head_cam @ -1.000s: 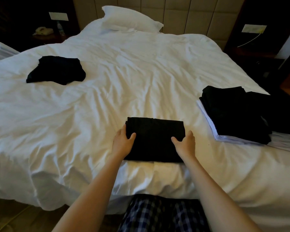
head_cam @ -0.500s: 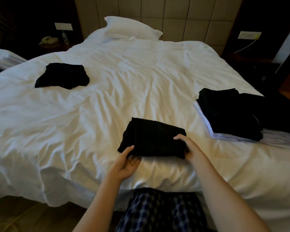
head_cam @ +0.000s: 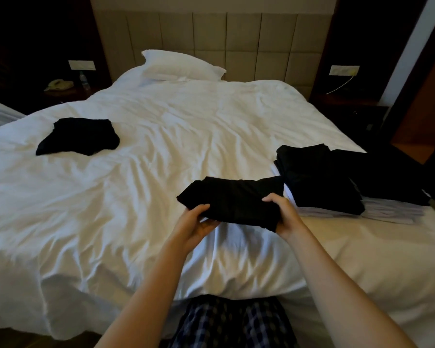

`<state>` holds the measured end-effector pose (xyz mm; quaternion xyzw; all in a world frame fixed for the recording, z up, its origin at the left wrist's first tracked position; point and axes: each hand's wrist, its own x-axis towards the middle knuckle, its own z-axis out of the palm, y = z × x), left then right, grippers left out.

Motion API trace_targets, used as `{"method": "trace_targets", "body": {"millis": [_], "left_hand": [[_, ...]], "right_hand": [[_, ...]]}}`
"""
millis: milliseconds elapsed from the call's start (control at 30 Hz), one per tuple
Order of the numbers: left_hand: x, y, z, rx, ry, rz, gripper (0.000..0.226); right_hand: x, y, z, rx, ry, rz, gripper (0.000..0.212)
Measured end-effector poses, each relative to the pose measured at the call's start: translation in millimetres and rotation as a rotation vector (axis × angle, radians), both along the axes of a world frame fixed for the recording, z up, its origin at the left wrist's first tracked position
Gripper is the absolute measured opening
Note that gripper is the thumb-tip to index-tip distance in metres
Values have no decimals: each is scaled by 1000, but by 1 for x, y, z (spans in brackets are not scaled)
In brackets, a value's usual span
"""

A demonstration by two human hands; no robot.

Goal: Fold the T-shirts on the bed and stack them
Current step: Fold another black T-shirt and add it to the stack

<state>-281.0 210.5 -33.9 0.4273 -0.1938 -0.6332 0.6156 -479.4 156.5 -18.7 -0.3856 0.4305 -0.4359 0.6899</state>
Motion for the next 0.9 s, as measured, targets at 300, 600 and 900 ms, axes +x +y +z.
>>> {"method": "trace_targets", "body": {"millis": [300, 600, 900], "left_hand": [[-73, -72, 75, -134, -101, -173, 45], [-191, -147, 102, -122, -216, -437, 44], [-287, -226, 106, -82, -213, -558, 18]], "right_hand": [[-78, -19, 53, -159, -54, -296, 18], [-183, -36, 57, -210, -85, -598, 39], [-246, -85, 43, -264, -132, -846, 53]]}}
